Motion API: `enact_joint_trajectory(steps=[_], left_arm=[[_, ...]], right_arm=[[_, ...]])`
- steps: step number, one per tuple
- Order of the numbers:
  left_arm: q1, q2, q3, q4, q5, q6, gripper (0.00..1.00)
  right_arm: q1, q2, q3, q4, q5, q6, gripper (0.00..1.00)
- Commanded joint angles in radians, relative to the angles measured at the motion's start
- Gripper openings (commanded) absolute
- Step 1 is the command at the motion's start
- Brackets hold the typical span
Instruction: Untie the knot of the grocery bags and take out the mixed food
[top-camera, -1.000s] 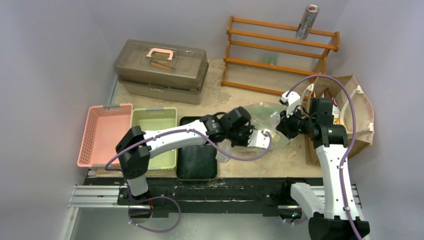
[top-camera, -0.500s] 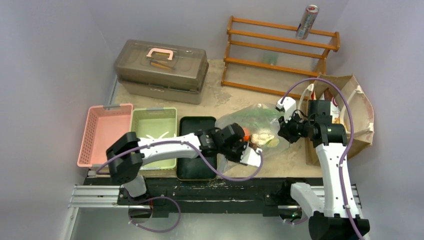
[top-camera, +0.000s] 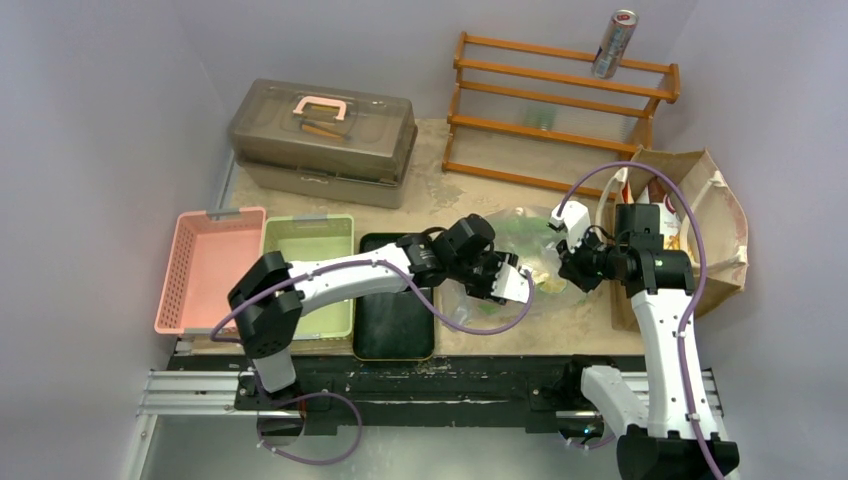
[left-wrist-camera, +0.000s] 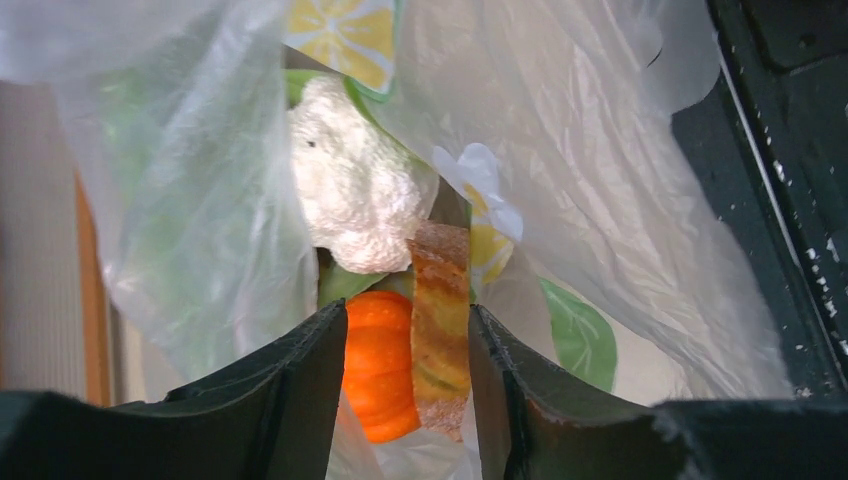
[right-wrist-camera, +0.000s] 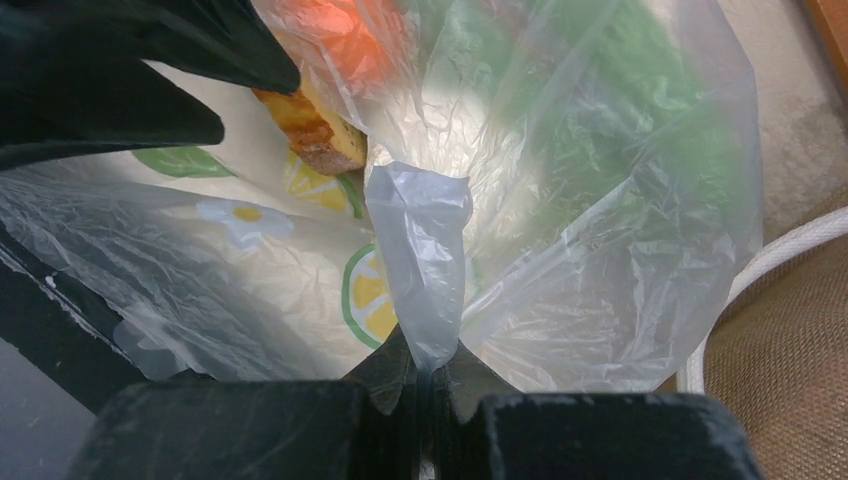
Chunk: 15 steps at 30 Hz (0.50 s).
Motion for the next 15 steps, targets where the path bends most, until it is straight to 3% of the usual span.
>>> enact_joint_trajectory(steps=[1,9,11,15], left_arm=[[-0.002,0.065,0.042,-0.016,0.021,0.059,0.47],[-0.004,0.16,0.062,-0.087,0.008,0.091,0.48],[-0.009,0.165,0.064,-0.087,-0.011,0.102,0.4],[-0.012,0.116,0.1,-0.106,0.003,0.073,0.13]], right_arm=[[-0.005,-0.005,0.004,-0.015,0.015,-0.015,0.0],[-0.005,0.01,-0.007,0.004,0.022,-0.014,0.0],[-0.006,0.013,-0.011,0.008,0.021,-0.009,0.0],[-0.006,0.01,-0.012,0.009,0.033,-0.008,0.0]])
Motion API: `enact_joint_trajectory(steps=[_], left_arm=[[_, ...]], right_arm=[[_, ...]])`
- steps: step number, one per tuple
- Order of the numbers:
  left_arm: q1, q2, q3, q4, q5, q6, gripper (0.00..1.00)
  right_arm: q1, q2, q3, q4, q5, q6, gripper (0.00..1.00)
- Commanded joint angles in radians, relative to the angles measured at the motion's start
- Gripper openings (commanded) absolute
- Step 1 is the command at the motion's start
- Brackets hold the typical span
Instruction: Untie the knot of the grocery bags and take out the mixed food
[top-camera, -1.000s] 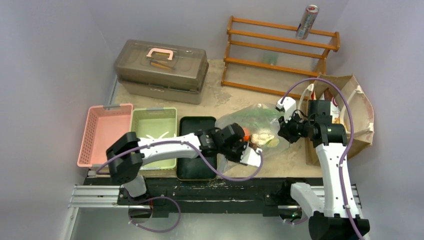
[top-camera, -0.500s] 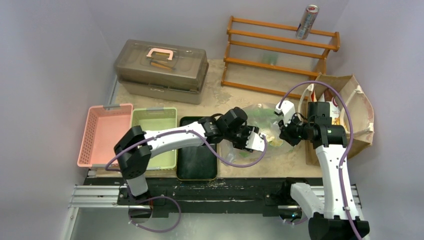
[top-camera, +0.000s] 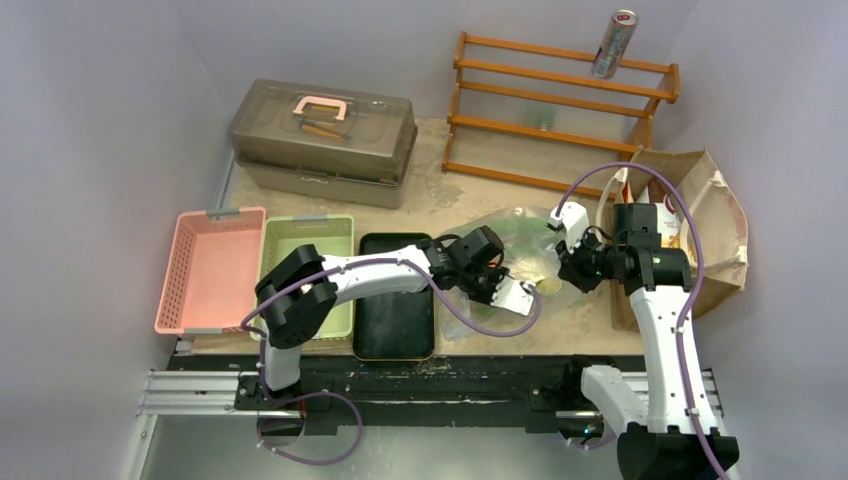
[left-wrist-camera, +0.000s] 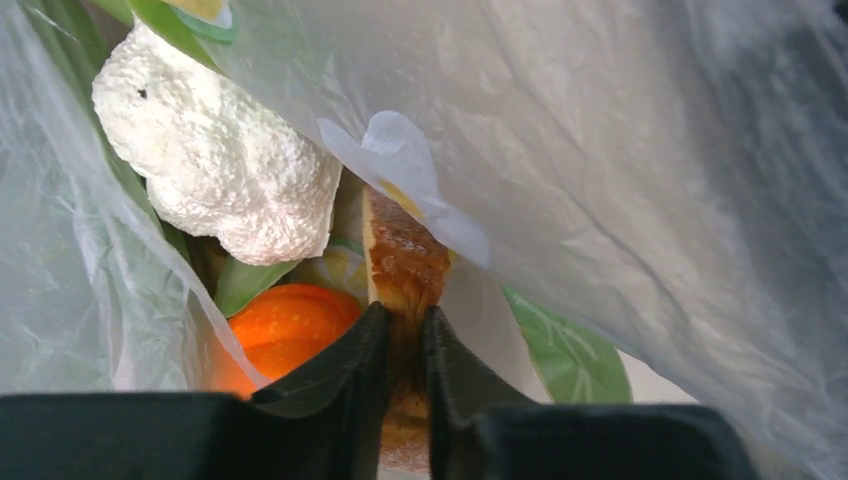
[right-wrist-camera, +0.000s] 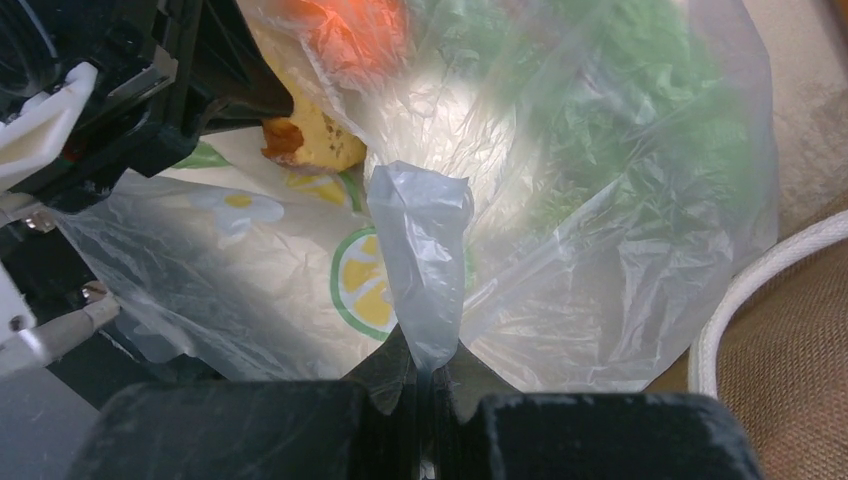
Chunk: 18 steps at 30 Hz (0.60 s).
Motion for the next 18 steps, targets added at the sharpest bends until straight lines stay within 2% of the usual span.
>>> enact_joint_trajectory(steps=[1,4,9,18], left_arm=[[-0.005,-0.07,0.081,-0.021,0.022,-0.013,0.07],[-0.005,-0.13,0.114,-0.003,0.021,-0.059,0.0],[0.002,-0.22,0.193,0.037,0.011,-0.198,0.0],[0.062,-0.498,0.192,0.094,0.155,-0.567,0.0]], right_arm=[[-0.005,-0.002,-0.003,0.012,0.03,-0.007,0.0],[-0.006,0.0,-0.008,0.02,0.036,-0.007,0.0],[-0.005,0.011,0.0,0.034,0.028,0.007,0.0],[-0.006,0.027,0.028,0.062,0.008,0.044,0.0]])
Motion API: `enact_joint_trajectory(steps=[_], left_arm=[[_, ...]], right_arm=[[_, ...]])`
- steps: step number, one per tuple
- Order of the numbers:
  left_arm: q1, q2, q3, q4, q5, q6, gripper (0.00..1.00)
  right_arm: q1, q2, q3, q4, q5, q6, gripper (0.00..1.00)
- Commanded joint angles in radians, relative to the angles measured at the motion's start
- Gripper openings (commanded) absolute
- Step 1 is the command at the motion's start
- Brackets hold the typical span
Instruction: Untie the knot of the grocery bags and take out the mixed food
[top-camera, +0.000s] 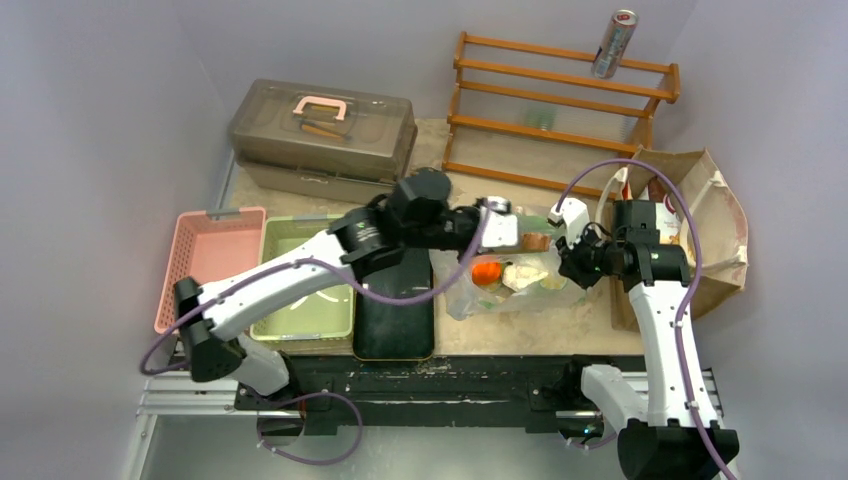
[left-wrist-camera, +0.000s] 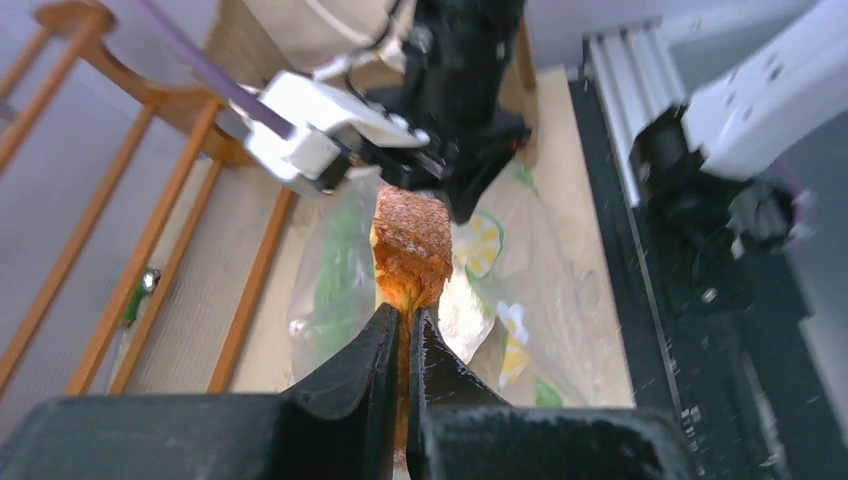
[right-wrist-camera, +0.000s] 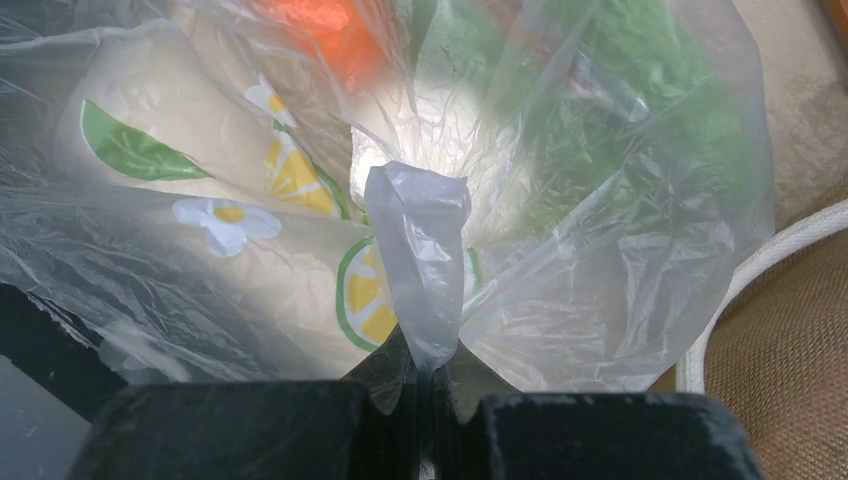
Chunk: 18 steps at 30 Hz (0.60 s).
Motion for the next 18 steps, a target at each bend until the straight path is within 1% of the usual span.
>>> enact_joint_trajectory(steps=[1,4,6,8,9,11,13,15,18], left_arm=[[0.06,-0.178,0.035,0.019,0.093,-0.251,0.0],[0.142,-0.27,0.036,-0.101,0.091,-0.293,0.0],[0.216,-0.324,0.01,-0.214,0.07,-0.23,0.0],[0.281,-0.388,-0.085,-0.274,0.07,-0.107,0.0],[0.313,-0.423,-0.144,-0.287,0.075,-0.037,0.0],[0.359,-0.503,-0.294,-0.292,0.104,0.153,0.0],[0.373,-0.544,-0.405,-0.273,0.113,0.271,0.0],[0.374,-0.538,-0.477,-0.252,0.115,0.342,0.0],[0.386,-0.469,-0.533,-0.196,0.102,0.366,0.0]], right_arm=[[-0.005,0.004,0.031,0.034,-0.012,0.024,0.0],[-0.005,0.005,0.036,0.034,-0.018,0.025,0.0],[-0.006,0.004,0.038,0.034,-0.02,0.025,0.0],[-0.006,0.005,0.04,0.035,-0.019,0.026,0.0],[-0.006,0.005,0.039,0.034,-0.019,0.027,0.0],[-0.006,0.009,0.039,0.034,-0.018,0.028,0.0],[-0.006,0.013,0.04,0.034,-0.017,0.031,0.0],[-0.006,0.017,0.045,0.035,-0.017,0.034,0.0],[-0.006,0.024,0.055,0.031,-0.015,0.035,0.0]])
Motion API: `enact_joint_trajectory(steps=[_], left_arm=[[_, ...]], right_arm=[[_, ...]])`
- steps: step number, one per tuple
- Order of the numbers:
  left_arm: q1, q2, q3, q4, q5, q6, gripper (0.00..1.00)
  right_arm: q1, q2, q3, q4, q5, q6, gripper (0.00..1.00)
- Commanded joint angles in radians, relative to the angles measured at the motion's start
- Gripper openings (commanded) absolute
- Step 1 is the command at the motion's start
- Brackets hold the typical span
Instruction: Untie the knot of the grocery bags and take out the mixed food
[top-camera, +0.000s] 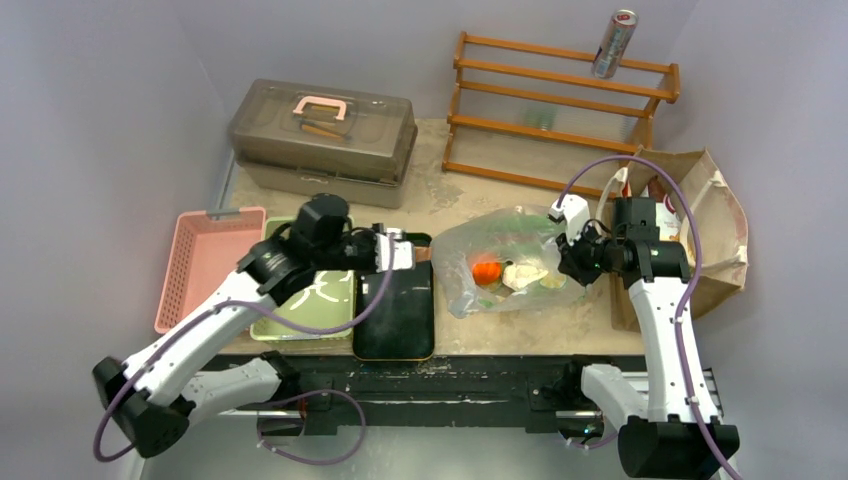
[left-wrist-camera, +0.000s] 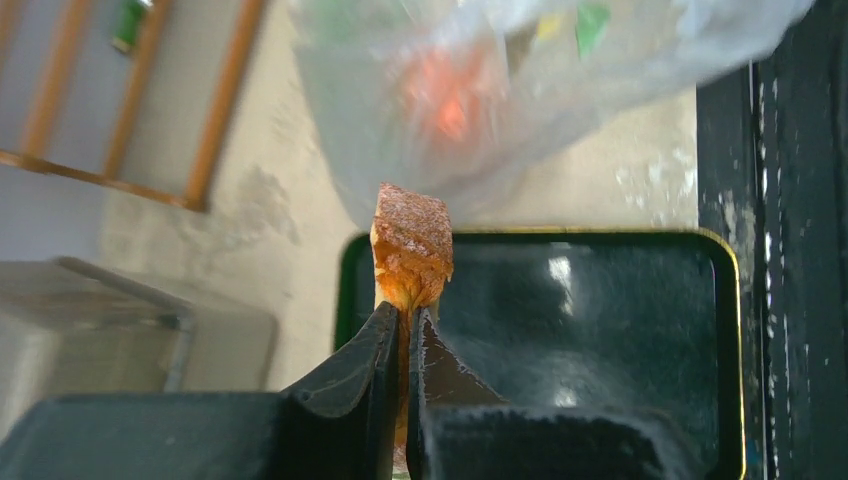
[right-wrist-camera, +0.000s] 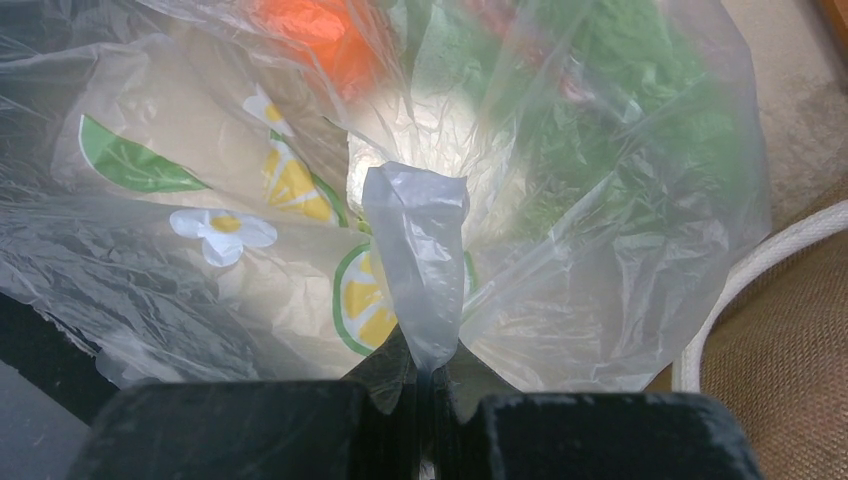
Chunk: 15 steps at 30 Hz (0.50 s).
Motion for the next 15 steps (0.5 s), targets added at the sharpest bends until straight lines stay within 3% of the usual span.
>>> enact_joint_trajectory(steps=[1,7,15], left_arm=[[0.018,0.112,-0.079,0.069,0.006,0.188,0.0],[0.022,0.26,-0.188,0.24,-0.046,0.337,0.0],[0.024,0.427,-0.287,0.616,-0.223,0.38,0.0]], right_arm=[[-0.005,0.01,0.052,0.016,-0.013,0.009,0.0],[-0.005,0.023,0.061,0.017,-0.014,0.026,0.0],[-0.005,0.051,0.066,0.026,-0.031,0.045,0.0]])
